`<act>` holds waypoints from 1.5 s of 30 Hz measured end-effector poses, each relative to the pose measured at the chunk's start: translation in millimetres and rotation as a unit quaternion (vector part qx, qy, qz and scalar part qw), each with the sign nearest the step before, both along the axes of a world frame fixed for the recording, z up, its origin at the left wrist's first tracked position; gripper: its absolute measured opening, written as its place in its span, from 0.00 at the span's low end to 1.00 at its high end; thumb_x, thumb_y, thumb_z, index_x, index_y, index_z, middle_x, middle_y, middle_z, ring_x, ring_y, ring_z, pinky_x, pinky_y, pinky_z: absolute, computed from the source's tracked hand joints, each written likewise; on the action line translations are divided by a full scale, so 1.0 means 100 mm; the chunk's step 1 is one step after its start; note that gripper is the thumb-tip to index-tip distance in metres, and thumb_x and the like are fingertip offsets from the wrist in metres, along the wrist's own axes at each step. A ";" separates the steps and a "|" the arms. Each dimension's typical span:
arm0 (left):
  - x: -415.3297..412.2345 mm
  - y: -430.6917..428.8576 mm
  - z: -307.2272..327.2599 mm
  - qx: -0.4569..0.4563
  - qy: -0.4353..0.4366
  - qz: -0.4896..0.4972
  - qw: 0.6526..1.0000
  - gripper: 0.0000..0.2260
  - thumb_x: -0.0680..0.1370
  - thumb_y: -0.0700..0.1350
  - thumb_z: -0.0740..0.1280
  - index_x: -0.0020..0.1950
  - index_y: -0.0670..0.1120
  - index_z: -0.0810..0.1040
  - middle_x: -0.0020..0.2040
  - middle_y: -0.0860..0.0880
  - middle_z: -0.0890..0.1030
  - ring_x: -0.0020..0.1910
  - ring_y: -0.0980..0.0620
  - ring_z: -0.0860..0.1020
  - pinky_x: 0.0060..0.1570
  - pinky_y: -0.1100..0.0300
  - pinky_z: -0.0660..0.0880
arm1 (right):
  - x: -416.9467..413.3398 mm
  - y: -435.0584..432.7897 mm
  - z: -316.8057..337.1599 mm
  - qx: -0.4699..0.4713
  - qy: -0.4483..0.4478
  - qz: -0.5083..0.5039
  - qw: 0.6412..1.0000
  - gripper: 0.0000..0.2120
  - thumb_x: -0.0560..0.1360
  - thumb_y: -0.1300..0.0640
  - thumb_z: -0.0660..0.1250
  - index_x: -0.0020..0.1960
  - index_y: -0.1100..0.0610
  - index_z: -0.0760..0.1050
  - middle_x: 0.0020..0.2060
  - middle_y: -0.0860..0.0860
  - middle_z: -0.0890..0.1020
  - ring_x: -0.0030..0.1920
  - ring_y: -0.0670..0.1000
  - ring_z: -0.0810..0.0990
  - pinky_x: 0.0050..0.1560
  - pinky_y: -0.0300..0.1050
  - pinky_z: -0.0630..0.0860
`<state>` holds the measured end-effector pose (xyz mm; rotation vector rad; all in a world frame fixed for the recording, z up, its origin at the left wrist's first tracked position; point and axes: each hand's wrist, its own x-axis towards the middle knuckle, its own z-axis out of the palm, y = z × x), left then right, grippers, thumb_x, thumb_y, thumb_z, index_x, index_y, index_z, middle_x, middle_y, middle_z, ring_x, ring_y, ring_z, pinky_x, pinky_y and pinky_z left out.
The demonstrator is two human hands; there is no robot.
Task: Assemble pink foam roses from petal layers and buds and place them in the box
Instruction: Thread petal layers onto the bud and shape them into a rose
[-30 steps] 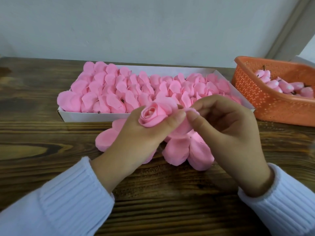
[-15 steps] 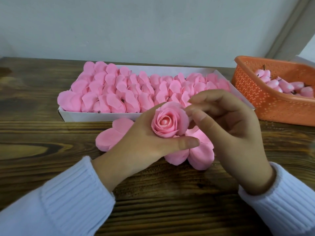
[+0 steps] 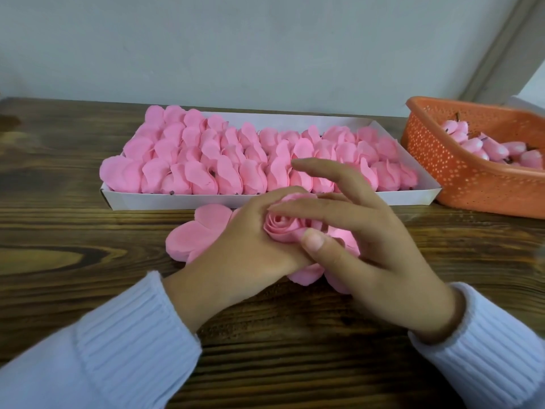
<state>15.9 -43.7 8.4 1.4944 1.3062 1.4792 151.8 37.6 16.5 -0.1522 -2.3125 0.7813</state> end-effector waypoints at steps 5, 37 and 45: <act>-0.01 0.03 0.00 0.043 -0.053 -0.031 0.997 0.05 0.67 0.41 0.73 0.35 0.50 0.78 0.35 0.50 0.81 0.38 0.62 0.80 0.39 0.70 0.75 | -0.02 -0.04 -0.02 -0.202 0.086 0.045 0.975 0.17 0.78 0.54 0.59 0.67 0.50 0.66 0.64 0.52 0.74 0.67 0.50 0.71 0.64 0.50 0.71; 0.08 0.00 0.05 -0.028 -0.233 -0.019 0.972 0.07 0.64 0.54 0.72 0.34 0.50 0.81 0.39 0.33 0.78 0.17 0.54 0.69 0.21 0.64 0.71 | -0.13 -0.09 -0.11 -0.593 -0.021 0.191 0.782 0.13 0.76 0.56 0.57 0.52 0.64 0.73 0.36 0.53 0.79 0.34 0.48 0.76 0.35 0.39 0.72; 0.08 0.01 0.01 -0.034 -0.210 -0.033 0.976 0.09 0.66 0.53 0.71 0.41 0.50 0.83 0.26 0.52 0.78 0.20 0.56 0.70 0.22 0.65 0.71 | -0.14 -0.09 -0.11 -0.600 -0.008 0.187 0.778 0.12 0.75 0.55 0.58 0.42 0.61 0.77 0.33 0.53 0.79 0.33 0.48 0.75 0.34 0.38 0.72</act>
